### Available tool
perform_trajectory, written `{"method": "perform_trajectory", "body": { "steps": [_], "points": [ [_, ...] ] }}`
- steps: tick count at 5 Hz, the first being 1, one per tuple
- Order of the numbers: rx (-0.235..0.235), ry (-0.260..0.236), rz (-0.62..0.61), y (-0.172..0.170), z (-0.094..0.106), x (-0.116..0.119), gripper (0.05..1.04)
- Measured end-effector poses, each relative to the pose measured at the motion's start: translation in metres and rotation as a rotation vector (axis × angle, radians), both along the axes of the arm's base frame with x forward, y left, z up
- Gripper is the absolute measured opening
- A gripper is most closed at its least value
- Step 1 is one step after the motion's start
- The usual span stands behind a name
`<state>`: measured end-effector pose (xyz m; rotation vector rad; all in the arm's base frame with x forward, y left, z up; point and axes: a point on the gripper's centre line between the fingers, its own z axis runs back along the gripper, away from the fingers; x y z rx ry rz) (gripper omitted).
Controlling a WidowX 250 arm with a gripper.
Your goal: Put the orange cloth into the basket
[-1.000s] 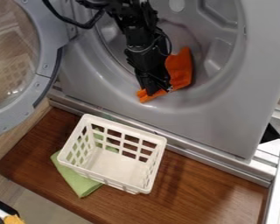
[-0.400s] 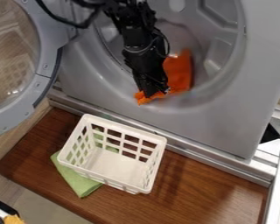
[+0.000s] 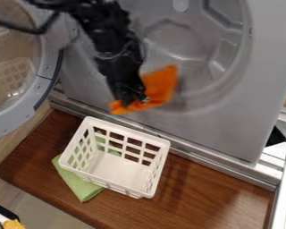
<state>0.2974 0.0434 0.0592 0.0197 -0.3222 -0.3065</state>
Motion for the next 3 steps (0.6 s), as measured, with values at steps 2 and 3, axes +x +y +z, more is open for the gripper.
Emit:
{"method": "perform_trajectory", "body": {
  "steps": [2,3],
  "points": [
    [-0.023,0.064,0.082,0.005,-0.013,-0.055,0.067],
    [-0.014,0.101,0.084,0.004,-0.023,-0.074,0.067]
  ]
}}
